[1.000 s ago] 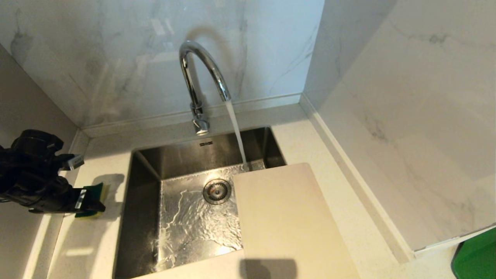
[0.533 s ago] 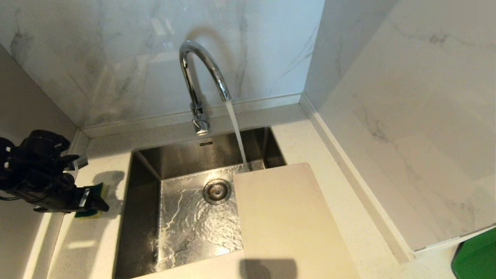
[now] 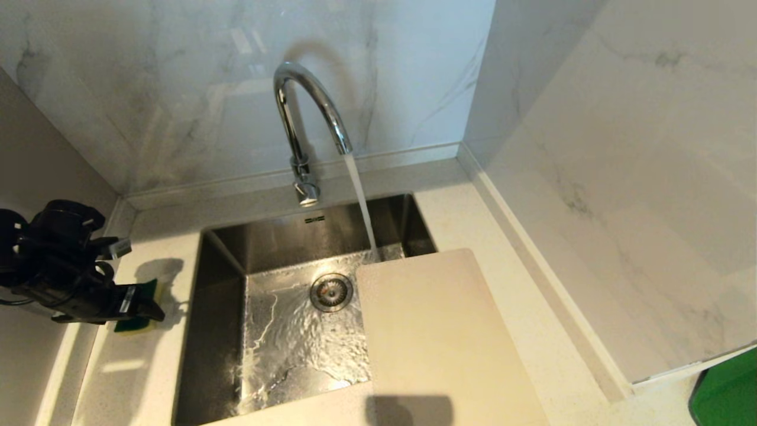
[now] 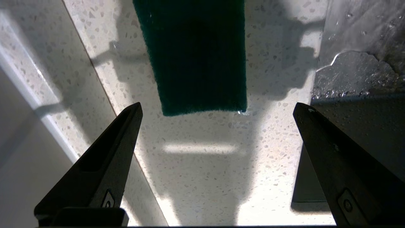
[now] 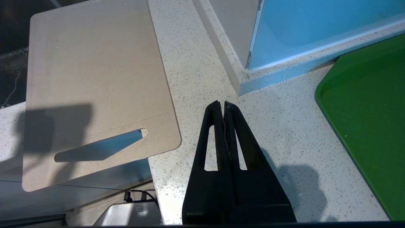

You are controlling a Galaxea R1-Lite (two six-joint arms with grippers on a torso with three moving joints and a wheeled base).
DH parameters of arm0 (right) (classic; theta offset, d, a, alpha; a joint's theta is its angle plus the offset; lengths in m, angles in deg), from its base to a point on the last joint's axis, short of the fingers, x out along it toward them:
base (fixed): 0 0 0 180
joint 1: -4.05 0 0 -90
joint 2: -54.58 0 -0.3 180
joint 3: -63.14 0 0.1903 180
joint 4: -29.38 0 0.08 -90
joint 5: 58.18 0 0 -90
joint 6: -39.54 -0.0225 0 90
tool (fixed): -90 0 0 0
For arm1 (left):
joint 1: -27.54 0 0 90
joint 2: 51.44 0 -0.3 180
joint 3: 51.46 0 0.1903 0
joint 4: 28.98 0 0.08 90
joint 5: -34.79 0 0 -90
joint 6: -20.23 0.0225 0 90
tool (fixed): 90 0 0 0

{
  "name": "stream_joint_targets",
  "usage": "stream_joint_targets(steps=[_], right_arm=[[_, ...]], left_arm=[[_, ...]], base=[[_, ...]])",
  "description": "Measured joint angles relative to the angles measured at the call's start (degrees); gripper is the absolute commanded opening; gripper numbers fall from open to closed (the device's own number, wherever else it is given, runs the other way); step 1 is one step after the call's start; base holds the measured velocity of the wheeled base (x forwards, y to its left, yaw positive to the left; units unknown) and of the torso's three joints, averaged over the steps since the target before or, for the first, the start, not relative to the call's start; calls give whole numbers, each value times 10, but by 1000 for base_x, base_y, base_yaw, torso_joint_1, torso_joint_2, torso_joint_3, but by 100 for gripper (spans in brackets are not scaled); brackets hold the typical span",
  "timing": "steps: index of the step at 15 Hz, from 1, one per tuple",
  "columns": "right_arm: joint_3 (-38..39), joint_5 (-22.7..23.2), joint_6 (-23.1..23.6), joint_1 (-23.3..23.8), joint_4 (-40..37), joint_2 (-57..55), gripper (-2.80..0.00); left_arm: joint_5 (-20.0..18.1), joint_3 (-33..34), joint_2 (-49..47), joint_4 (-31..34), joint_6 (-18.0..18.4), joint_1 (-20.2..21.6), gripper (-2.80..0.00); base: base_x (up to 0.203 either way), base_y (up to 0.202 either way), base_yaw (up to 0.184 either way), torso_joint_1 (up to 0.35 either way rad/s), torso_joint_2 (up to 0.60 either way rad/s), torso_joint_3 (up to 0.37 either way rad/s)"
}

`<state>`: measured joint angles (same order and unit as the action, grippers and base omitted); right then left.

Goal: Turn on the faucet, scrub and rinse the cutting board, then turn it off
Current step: Pick up the cleaning cloth

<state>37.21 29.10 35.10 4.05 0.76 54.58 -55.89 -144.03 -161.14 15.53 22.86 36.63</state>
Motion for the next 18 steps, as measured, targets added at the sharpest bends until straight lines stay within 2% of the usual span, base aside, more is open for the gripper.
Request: stream_joint_targets(steps=[16,17,18], right_arm=[[0,0,0,0,0,0,-280],[0,0,0,0,0,0,-280],[0,0,0,0,0,0,-280]], left_arm=[[-10,-45,-55,-2,-1,2,0],[-10,-52,-60,-2,-1,2,-280],[-9,-58,-64,-1,0,2,-280]], base=[[0,0,0,0,0,0],[0,0,0,0,0,0],[0,0,0,0,0,0]])
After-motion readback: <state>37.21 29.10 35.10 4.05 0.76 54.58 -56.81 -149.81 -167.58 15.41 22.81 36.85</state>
